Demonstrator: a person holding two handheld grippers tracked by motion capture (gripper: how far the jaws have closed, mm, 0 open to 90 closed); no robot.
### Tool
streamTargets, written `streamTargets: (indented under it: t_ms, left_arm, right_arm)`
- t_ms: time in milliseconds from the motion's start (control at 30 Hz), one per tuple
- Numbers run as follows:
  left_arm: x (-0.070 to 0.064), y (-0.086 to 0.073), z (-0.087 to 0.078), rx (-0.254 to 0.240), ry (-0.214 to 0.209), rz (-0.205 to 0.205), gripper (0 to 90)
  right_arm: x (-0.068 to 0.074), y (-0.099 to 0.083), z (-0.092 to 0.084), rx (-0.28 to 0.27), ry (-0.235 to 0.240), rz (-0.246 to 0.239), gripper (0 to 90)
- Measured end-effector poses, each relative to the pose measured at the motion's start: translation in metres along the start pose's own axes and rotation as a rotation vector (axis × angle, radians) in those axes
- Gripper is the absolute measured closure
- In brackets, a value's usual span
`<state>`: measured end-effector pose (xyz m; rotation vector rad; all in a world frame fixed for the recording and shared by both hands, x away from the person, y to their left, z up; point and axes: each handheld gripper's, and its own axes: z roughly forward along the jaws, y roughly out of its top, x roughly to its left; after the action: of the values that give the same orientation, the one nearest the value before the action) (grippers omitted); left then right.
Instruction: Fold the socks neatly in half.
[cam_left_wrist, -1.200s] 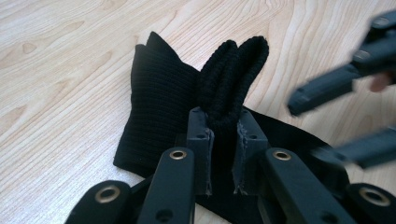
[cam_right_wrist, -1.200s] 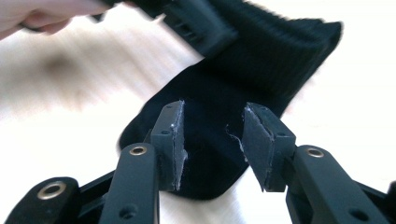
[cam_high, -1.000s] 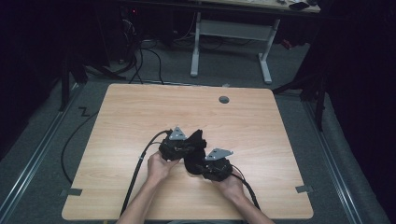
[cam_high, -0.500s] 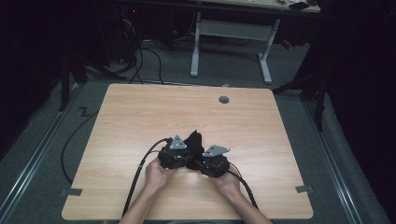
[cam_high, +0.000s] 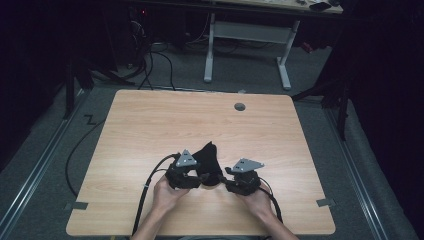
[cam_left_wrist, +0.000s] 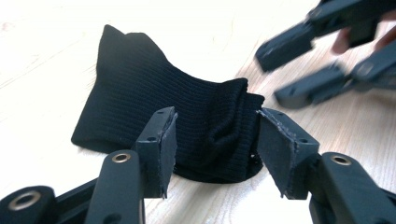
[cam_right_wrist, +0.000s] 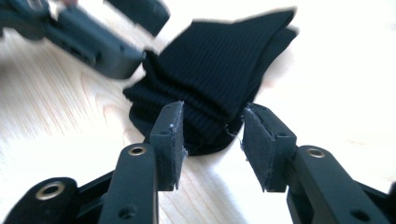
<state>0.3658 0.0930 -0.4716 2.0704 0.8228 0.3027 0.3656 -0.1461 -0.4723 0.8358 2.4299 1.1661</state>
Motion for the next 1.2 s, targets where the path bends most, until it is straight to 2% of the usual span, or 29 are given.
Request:
streamTargets:
  t_ms: [100,167,267,300,333,400,533,733,833,933,1000,1100,1200]
  left_arm:
    - [-0.005,-0.004,0.005,0.023,0.044,-0.014,45.8]
    - [-0.009,-0.006,0.007,0.033,0.077,-0.018,44.7]
    - [-0.013,-0.01,0.01,0.045,0.111,-0.019,43.3]
    - [-0.014,-0.011,0.011,0.049,0.124,-0.023,42.9]
    - [-0.016,-0.013,0.012,0.052,0.134,-0.025,42.5]
    - [-0.017,-0.016,0.014,0.058,0.162,-0.035,42.7]
    - [-0.016,-0.018,0.02,0.07,0.191,-0.055,42.7]
    - [-0.015,-0.019,0.024,0.082,0.206,-0.074,43.9]
    - [-0.015,-0.02,0.026,0.087,0.206,-0.082,44.4]
    - [-0.014,-0.022,0.024,0.078,0.197,-0.092,43.7]
    - [-0.014,-0.023,0.019,0.059,0.187,-0.096,43.1]
    - [-0.013,-0.021,0.002,0.0,0.167,-0.125,42.2]
    - [-0.008,-0.011,-0.006,-0.046,0.149,-0.148,42.1]
  right_arm:
    - [-0.002,0.006,-0.001,-0.017,0.002,0.001,61.5]
    - [-0.004,0.012,0.006,-0.018,0.001,-0.007,62.7]
    - [-0.005,0.016,0.021,0.017,0.007,-0.023,64.3]
    - [-0.006,0.016,0.027,0.044,0.006,-0.03,66.4]
    - [-0.007,0.014,0.035,0.073,0.029,-0.029,72.6]
    - [-0.009,0.012,0.042,0.093,0.072,-0.041,83.5]
    - [-0.006,0.017,0.037,0.08,0.071,-0.069,87.1]
    - [0.005,0.031,0.015,0.039,0.047,-0.13,86.9]
    - [0.011,0.026,0.015,0.07,0.038,-0.141,86.6]
    - [0.01,0.011,0.028,0.119,0.045,-0.116,85.2]
    - [0.006,0.005,0.03,0.101,0.063,-0.074,82.3]
    - [0.004,0.005,0.027,0.094,0.047,-0.075,71.2]
    - [0.001,0.005,0.021,0.074,0.058,-0.055,67.1]
